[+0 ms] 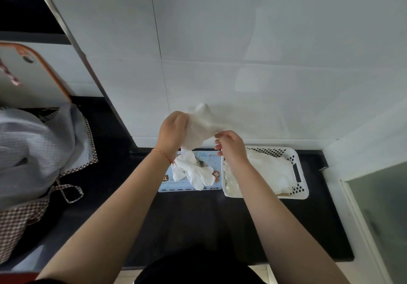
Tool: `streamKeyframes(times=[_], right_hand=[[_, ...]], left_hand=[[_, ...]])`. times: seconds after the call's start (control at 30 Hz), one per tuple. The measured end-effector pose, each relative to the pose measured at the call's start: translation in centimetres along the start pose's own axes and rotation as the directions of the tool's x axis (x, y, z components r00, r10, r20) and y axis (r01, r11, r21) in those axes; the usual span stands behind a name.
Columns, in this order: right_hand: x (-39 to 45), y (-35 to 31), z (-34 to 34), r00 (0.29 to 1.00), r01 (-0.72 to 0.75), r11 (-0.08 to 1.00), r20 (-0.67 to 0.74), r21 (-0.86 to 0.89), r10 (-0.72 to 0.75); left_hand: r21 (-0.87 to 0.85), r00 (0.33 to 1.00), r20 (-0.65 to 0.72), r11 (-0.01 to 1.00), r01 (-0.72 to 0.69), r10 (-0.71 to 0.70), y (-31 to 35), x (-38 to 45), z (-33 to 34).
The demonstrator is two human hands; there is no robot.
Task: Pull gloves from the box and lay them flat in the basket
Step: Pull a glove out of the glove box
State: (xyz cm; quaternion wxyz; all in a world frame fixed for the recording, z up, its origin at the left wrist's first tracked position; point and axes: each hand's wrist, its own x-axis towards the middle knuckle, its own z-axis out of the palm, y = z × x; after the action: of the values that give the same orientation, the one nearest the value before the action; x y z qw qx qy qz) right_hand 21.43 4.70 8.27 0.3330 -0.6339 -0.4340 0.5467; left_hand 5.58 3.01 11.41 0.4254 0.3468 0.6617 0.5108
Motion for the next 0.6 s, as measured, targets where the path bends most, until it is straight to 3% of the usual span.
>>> streamKeyframes(times=[0.03,0.1,0.2,0.3,0.4,0.47,0.53,0.6], right_hand=[[0.1,-0.2,-0.5,0.994,-0.112,0.986,0.023,0.124,0.11],[0.0,-0.2,-1.4,0.947,-0.308,0.892,0.194,0.331,0.255],[-0.4,0.6,-2.6,0.87,-0.43,0.814,0.42,0.391,0.258],[-0.3,1.1,-3.2,0.853,-0.44,0.798,0.468,0.412,0.229],[0.1,1.2,-4.2,0.891,-0.368,0.852,0.405,0.373,0.208],[0.4,1.3,-5.1,0.942,-0.25,0.932,0.289,0.263,0.171],[0.3,1.0,-6.0,0.976,-0.129,0.987,0.189,0.093,0.109],[-0.1,0.1,-6.7,0.982,-0.042,0.997,0.18,-0.058,0.052]], left_hand=[[-0.191,0.993,0.008,0.975,0.114,-0.115,0.3,0.0,0.3],[-0.494,0.945,0.16,0.806,0.326,-0.284,0.2,-0.1,0.8],[-0.578,0.864,0.382,0.645,0.501,-0.329,-1.0,-0.2,1.9],[-0.517,0.826,0.401,0.646,0.562,-0.397,-2.2,-0.6,3.1],[-0.421,0.845,0.321,0.734,0.532,-0.428,-3.3,-0.4,3.8],[-0.163,0.861,0.272,0.861,0.482,-0.43,-3.7,-0.3,3.9],[0.148,0.887,0.207,0.91,0.388,-0.412,-4.0,-0.1,3.9],[0.257,0.941,0.13,0.927,0.273,-0.313,-3.8,-0.3,3.9]])
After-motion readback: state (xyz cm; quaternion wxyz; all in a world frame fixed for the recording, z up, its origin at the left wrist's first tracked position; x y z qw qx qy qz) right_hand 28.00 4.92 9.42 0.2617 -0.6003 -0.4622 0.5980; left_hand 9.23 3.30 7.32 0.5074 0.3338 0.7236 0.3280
